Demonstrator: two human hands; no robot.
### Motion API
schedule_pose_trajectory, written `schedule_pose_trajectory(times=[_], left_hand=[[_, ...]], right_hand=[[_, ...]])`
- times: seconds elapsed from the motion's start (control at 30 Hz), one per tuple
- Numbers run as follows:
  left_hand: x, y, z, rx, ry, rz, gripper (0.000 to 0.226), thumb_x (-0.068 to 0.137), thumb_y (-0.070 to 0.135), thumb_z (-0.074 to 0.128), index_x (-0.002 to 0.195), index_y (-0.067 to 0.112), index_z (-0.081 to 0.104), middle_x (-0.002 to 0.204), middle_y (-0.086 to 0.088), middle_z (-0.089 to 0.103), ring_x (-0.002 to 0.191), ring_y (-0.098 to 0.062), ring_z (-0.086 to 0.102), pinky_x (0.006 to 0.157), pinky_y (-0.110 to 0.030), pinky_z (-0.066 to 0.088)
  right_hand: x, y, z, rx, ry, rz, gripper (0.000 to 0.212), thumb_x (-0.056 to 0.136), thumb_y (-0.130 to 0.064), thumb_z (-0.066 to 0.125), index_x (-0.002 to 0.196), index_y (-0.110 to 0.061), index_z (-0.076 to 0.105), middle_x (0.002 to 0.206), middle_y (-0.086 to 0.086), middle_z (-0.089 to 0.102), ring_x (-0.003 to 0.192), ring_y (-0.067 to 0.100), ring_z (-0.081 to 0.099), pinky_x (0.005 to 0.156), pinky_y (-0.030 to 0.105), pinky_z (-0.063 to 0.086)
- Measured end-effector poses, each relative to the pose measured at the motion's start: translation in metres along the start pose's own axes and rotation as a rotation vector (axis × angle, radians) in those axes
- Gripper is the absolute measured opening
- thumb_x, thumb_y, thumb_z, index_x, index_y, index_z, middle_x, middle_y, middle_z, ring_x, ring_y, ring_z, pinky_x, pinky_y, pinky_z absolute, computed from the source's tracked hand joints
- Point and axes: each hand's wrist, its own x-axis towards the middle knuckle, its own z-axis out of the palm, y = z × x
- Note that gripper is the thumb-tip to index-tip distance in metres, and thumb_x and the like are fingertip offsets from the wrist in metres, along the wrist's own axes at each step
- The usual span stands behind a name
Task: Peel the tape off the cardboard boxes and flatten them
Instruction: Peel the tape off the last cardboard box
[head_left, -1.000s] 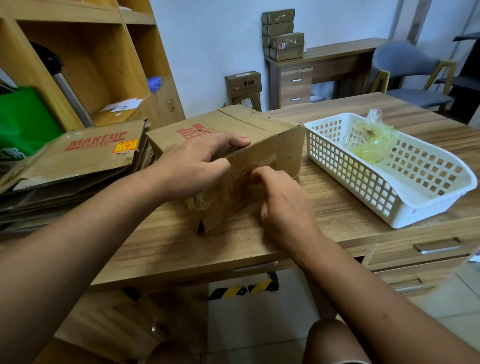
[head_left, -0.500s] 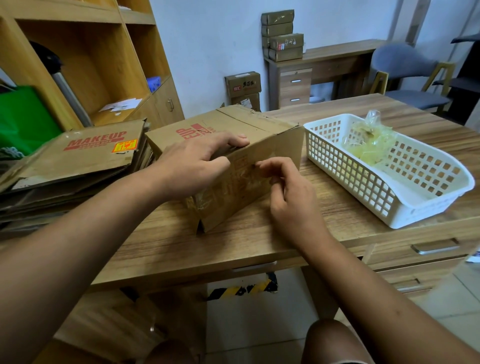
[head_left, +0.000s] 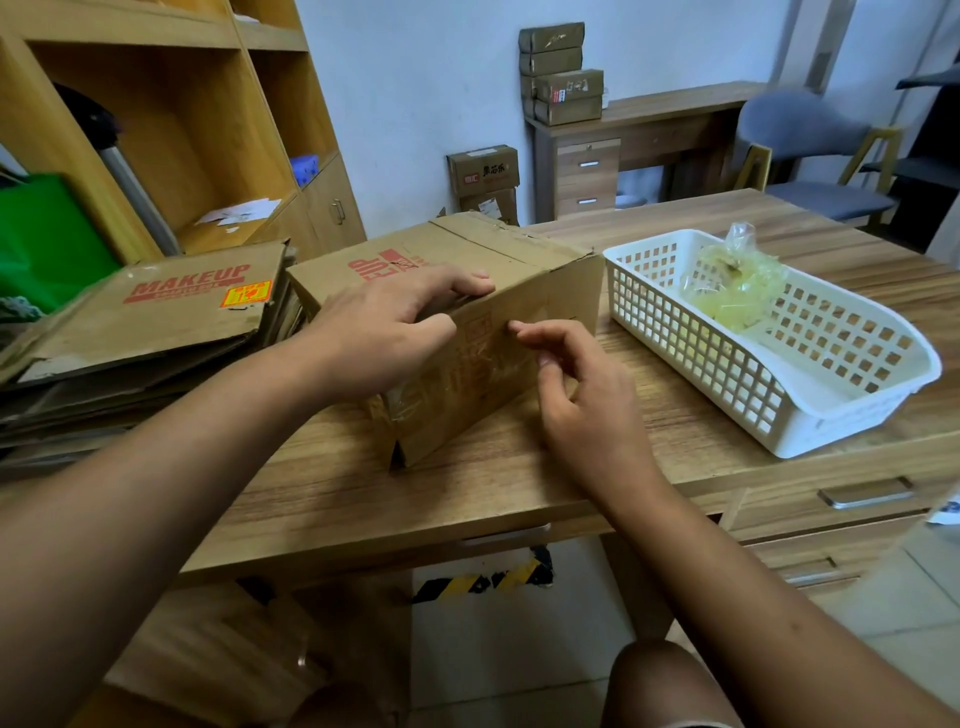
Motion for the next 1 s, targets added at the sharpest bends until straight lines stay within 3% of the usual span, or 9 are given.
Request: schedule_pose_trajectory(times=[0.2, 0.33, 0.53, 0.7, 1.0], left_hand=[[0.0, 0.002, 0.0, 0.007, -0.001, -0.001, 0.057, 0.081, 0.041, 0.037, 0.135, 0.057, 0.044, 0.144, 0.039, 0.041, 0.132, 0.001, 0.04, 0.108, -0.045, 0.037], [-0.001, 0.002, 0.0, 0.012, -0.001, 0.01, 0.057, 0.082, 0.042, 0.037, 0.136, 0.055, 0.045, 0.145, 0.037, 0.042, 0.132, -0.001, 0.041, 0.108, -0.045, 0.038], [-0.002, 0.003, 0.0, 0.013, -0.009, 0.012, 0.052, 0.084, 0.047, 0.037, 0.135, 0.058, 0.043, 0.145, 0.034, 0.042, 0.132, -0.004, 0.042, 0.107, -0.047, 0.039], [-0.004, 0.003, 0.0, 0.041, 0.001, 0.021, 0.052, 0.085, 0.048, 0.037, 0.136, 0.055, 0.043, 0.146, 0.036, 0.04, 0.134, -0.004, 0.042, 0.107, -0.047, 0.038], [-0.003, 0.002, 0.0, 0.057, 0.014, 0.016, 0.053, 0.083, 0.047, 0.037, 0.135, 0.056, 0.044, 0.145, 0.038, 0.04, 0.134, -0.002, 0.04, 0.104, -0.038, 0.037]], right_hand=[[0.0, 0.002, 0.0, -0.02, -0.014, 0.004, 0.023, 0.099, -0.001, 0.054, 0.115, -0.013, 0.066, 0.117, -0.008, 0.072, 0.108, -0.003, 0.066, 0.089, 0.013, 0.052], [0.001, 0.001, 0.001, -0.04, -0.055, 0.013, 0.019, 0.099, -0.005, 0.056, 0.106, -0.02, 0.064, 0.1, -0.007, 0.071, 0.09, 0.007, 0.068, 0.076, 0.023, 0.056], [0.009, 0.008, 0.003, -0.124, 0.073, 0.078, 0.015, 0.098, -0.012, 0.062, 0.113, -0.015, 0.063, 0.104, -0.005, 0.065, 0.095, 0.005, 0.063, 0.084, 0.021, 0.054], [0.014, 0.01, 0.014, -0.25, 0.085, -0.038, 0.018, 0.094, -0.017, 0.07, 0.112, -0.012, 0.068, 0.102, -0.001, 0.067, 0.091, 0.008, 0.062, 0.083, 0.018, 0.05], [0.021, 0.01, 0.018, -0.326, 0.082, -0.158, 0.005, 0.094, -0.014, 0.068, 0.099, -0.012, 0.067, 0.093, -0.001, 0.063, 0.081, 0.012, 0.058, 0.071, 0.037, 0.054]])
